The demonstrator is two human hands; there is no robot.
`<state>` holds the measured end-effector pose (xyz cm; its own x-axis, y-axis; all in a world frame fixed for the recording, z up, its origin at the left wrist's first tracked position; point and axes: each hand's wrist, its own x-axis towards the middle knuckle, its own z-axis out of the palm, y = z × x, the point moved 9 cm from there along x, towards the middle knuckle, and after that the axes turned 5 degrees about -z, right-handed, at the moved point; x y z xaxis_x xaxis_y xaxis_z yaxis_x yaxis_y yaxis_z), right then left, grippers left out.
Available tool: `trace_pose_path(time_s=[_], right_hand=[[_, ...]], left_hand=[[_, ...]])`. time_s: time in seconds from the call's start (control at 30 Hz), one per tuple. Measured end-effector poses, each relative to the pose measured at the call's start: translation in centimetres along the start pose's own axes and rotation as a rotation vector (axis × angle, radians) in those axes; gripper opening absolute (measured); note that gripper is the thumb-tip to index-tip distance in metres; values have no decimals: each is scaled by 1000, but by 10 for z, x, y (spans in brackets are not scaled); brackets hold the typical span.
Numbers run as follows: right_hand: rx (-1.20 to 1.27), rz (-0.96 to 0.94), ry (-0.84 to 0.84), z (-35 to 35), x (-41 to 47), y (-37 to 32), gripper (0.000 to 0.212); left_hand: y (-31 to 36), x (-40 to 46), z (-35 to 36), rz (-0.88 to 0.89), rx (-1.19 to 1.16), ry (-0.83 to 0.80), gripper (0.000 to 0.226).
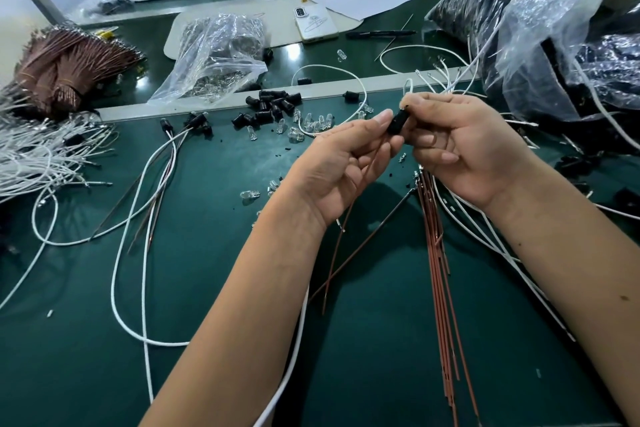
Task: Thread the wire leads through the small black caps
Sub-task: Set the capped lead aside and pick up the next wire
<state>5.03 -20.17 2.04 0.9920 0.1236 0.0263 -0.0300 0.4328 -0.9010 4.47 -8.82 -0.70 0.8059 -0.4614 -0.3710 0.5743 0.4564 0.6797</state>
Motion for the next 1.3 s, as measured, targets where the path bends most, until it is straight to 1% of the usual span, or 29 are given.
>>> trace_pose_path(time_s=[0.23,0.37,0.53,0.67,0.73,0.87,1.03,1.1,1.2,1.3], right_hand=[[-26,-63,16,-1,0,-5,9],[-58,-115,42,-5,2,-11,18],[-129,-143,36,-5,2,-14,18],[-177,-152,67,-6,0,-15,17],[-234,-158,81,-5,-2,-15,17],[-287,-173,100,-5,-3,-16,18],[-428,-286,101,-4,-4,-26,19],[-406,-261,89,-4,-3,-24,18],[-309,-173,78,-5,-2,-16,19],[-290,-142,87,-5,-2,-13,17]], left_hand=[[-2,-1,2,-42,-92,-7,8],[4,-1,-2,17,-37,40,7],[5,-1,-2,47,8,36,4],[6,-1,-2,66,25,30,9],[6,-1,-1,76,45,29,5],[6,-2,-1,63,37,32,4],[3,-1,-3,23,28,42,6],[1,-1,-4,7,36,43,8],[0,-2,-3,-14,60,32,13],[-1,-3,-2,-28,48,21,13]])
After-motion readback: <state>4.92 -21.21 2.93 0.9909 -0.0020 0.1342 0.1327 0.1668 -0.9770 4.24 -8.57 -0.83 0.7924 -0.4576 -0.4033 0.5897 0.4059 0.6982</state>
